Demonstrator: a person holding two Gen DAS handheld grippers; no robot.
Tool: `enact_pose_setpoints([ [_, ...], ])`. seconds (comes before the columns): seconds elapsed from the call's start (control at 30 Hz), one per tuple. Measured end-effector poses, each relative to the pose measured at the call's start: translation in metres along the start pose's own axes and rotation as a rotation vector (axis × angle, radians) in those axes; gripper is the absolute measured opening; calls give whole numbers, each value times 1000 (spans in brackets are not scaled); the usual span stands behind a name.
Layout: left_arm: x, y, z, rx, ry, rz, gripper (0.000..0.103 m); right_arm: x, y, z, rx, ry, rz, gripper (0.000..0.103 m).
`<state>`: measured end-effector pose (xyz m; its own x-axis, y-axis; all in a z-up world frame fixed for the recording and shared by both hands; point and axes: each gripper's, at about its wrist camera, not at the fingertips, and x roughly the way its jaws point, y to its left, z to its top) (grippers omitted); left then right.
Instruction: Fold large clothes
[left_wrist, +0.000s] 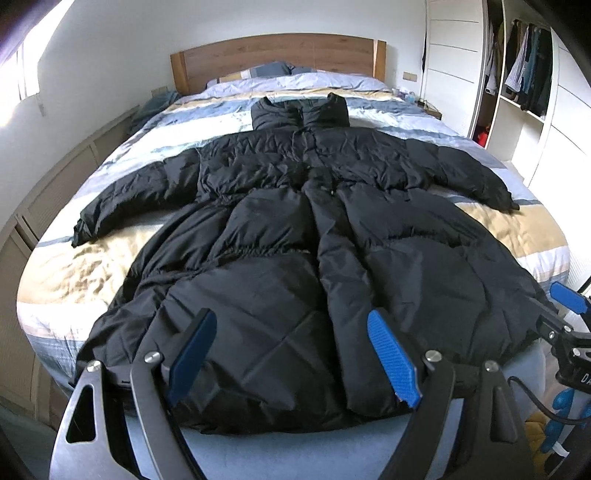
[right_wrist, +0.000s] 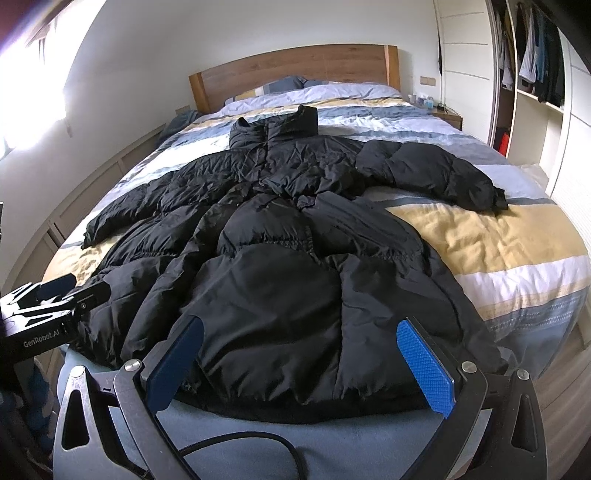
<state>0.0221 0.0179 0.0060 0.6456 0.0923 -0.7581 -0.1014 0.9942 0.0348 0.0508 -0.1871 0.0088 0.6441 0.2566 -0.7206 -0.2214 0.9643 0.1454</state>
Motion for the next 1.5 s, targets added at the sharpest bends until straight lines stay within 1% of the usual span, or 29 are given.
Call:
enact_pose_setpoints([
  [0.33,14,11,-4,-43,53,-5,84,10,6,0,-32,27,1,103],
  [0.57,19,19,2,-56,60,16,84,18,4,6,-24,50,7,103],
  [0.73,17,23,17,-46,43,33,84,19,2,22,-23,45,-6,103],
  [0.87,9,30,39,-44,2,48,84,14,-3,45,-8,11,-11,103],
  [0.93,6,36,50,-65,-20,27,84,11,-6,58,-5,-12,-16,103],
  [1.0,2,47,64,-109,-48,-1,84,10,-8,71,1,-32,-13,103],
  [1.07,-2,54,78,-114,-76,-11,84,9,-9,86,1,-49,-11,103],
  [1.13,-7,63,95,-108,-114,10,84,8,-9,102,-7,-72,-16,103],
  [1.27,-18,81,132,-94,-172,29,84,6,-10,149,-2,-128,-7,103],
  [1.37,-19,94,161,-102,-195,29,84,4,-13,187,14,-202,-3,103],
  [1.5,-12,104,194,-129,-214,52,84,12,-28,230,75,-270,17,103],
])
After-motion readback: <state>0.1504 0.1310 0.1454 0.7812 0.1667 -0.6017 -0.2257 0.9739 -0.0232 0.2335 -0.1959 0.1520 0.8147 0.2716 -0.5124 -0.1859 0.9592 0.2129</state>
